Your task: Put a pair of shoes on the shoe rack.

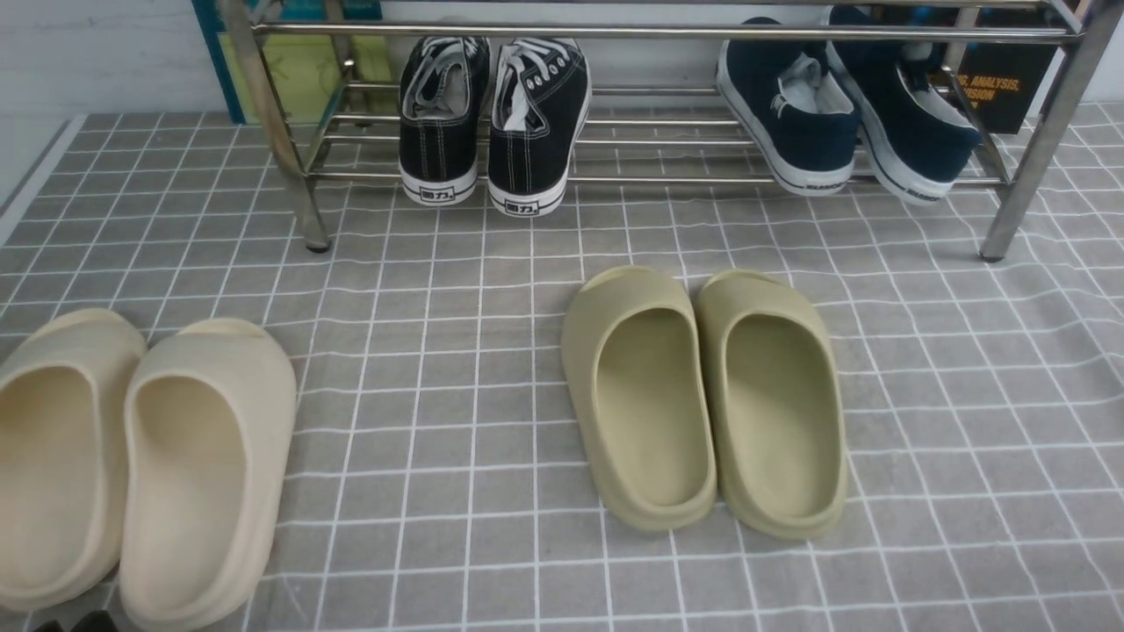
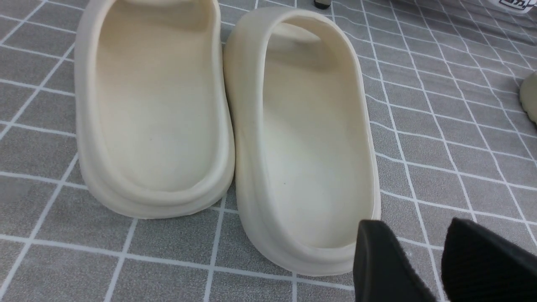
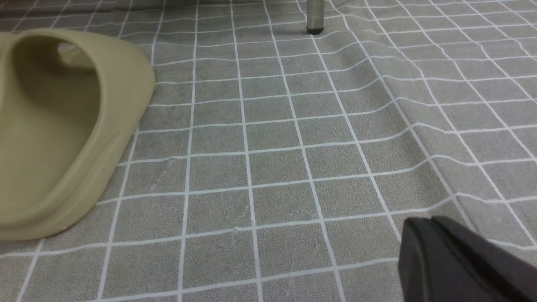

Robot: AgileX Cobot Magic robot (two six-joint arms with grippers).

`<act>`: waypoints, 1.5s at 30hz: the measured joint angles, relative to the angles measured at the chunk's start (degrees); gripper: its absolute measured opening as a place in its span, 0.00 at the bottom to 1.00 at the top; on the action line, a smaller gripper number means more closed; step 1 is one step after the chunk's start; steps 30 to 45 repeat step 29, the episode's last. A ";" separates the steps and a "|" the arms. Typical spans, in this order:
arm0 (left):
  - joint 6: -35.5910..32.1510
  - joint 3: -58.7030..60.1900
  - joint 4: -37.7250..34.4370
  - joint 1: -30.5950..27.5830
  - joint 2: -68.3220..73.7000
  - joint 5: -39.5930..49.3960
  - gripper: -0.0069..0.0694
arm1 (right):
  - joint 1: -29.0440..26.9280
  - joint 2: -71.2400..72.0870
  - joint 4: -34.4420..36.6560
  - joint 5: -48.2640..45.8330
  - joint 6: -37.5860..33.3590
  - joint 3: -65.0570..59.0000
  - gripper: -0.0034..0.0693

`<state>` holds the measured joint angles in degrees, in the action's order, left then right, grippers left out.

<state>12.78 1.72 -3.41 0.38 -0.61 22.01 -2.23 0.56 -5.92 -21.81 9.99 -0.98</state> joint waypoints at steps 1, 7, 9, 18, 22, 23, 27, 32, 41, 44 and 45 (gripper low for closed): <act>0.00 0.00 0.00 0.00 0.00 0.00 0.40 | 0.00 0.00 0.00 0.00 0.00 0.00 0.07; 0.00 0.00 0.00 0.00 0.00 0.00 0.40 | 0.00 0.00 0.04 0.00 0.00 0.00 0.07; 0.00 0.00 0.00 0.00 0.00 0.00 0.40 | 0.00 0.00 0.04 0.00 0.00 0.00 0.07; 0.00 0.00 0.00 0.00 0.00 0.00 0.40 | 0.00 0.00 0.04 0.00 0.00 0.00 0.08; 0.00 0.00 0.00 0.00 0.00 0.00 0.40 | 0.00 0.00 0.04 0.00 0.00 0.00 0.09; 0.00 0.00 0.00 0.00 0.00 0.00 0.40 | 0.00 0.00 0.04 0.00 0.00 0.00 0.09; 0.00 0.00 0.00 0.00 0.00 0.00 0.40 | 0.00 0.00 0.04 0.00 0.00 0.00 0.09; 0.00 0.00 0.00 0.00 0.00 0.00 0.40 | 0.00 0.00 0.04 0.00 0.00 0.00 0.10; 0.00 0.00 0.00 0.00 0.00 0.00 0.40 | 0.00 0.00 0.04 0.00 0.00 0.00 0.10; 0.00 0.00 0.00 0.00 0.00 0.00 0.40 | 0.00 0.00 0.04 0.00 0.00 0.00 0.10; 0.00 0.00 0.00 0.00 0.00 0.00 0.40 | 0.00 0.00 0.04 0.00 0.00 0.00 0.10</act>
